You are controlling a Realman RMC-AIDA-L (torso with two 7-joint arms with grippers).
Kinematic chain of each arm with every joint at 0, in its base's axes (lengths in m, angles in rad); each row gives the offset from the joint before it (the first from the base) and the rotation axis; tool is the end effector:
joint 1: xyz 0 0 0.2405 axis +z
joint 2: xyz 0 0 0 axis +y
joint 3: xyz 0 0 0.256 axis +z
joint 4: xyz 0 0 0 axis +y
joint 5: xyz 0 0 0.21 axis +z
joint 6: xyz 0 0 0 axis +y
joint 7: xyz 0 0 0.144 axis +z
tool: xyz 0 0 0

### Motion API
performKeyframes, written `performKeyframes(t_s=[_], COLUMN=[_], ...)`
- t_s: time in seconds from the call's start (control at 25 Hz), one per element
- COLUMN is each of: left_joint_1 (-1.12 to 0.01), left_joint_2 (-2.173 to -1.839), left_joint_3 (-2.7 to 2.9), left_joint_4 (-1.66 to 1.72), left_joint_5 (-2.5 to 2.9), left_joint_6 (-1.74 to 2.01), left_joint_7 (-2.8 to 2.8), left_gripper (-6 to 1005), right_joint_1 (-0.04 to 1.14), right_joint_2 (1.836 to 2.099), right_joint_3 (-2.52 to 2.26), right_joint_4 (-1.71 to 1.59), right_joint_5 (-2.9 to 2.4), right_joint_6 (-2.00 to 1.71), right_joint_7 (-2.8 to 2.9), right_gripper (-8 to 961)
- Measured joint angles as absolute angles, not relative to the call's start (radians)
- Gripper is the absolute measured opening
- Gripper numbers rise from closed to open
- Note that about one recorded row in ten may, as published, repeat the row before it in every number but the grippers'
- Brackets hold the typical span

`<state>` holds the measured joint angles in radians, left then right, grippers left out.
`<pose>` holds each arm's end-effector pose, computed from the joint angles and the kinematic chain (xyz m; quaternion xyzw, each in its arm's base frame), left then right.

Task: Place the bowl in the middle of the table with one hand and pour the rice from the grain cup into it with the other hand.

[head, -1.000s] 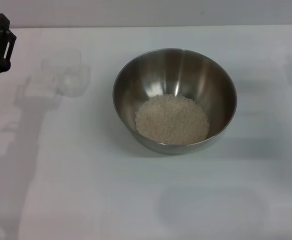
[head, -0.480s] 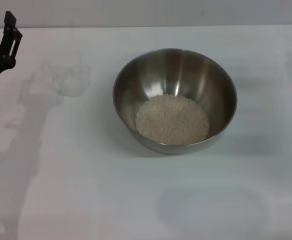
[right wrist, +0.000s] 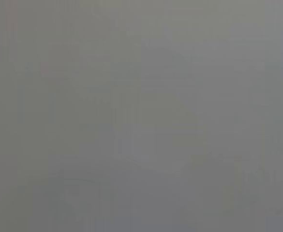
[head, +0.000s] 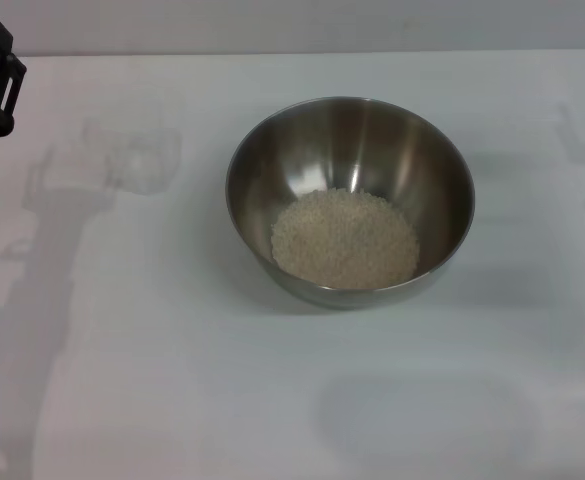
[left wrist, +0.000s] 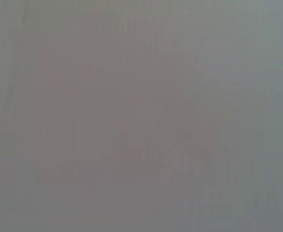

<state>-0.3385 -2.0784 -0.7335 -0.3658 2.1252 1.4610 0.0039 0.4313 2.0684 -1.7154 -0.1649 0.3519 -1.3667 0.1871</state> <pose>-0.2849 0.3034 -0.0002 -0.6171 -0.1508 -0.4153 0.6512 0.3124 0.3365 0.0368 -0.6339 0.1503 0.3797 0.6568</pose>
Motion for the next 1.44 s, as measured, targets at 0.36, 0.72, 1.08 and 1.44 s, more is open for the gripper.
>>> performKeyframes(t_s=[0.36,0.72,1.08,1.44], left_joint_1=[-0.340,-0.349,-0.352,-0.353], left_joint_2=[-2.079,-2.076,-2.075,-2.076], left_joint_3=[-0.732,-0.735,-0.738,-0.743], left_joint_4=[-0.361,-0.353,-0.350,-0.350], left_joint_5=[2.124,2.125,2.125,2.126], left_joint_6=[1.455,1.454,1.459,1.461], left_joint_7=[0.012,0.014,0.014,0.014], left_gripper=[820,821,818,816], right_joint_1=[0.458,0.462,0.461,0.464], right_joint_2=[2.074,2.074,2.075,2.075], right_joint_3=[-1.654,-1.648,-1.647,-1.647], right_joint_4=[-0.177,-0.178,-0.178,-0.178], right_joint_5=[0.371,0.372,0.373,0.373], right_joint_6=[-1.327,-1.321,-1.321,-1.323], right_joint_7=[0.155,0.154,0.153,0.153], right_gripper=[731,731,731,731])
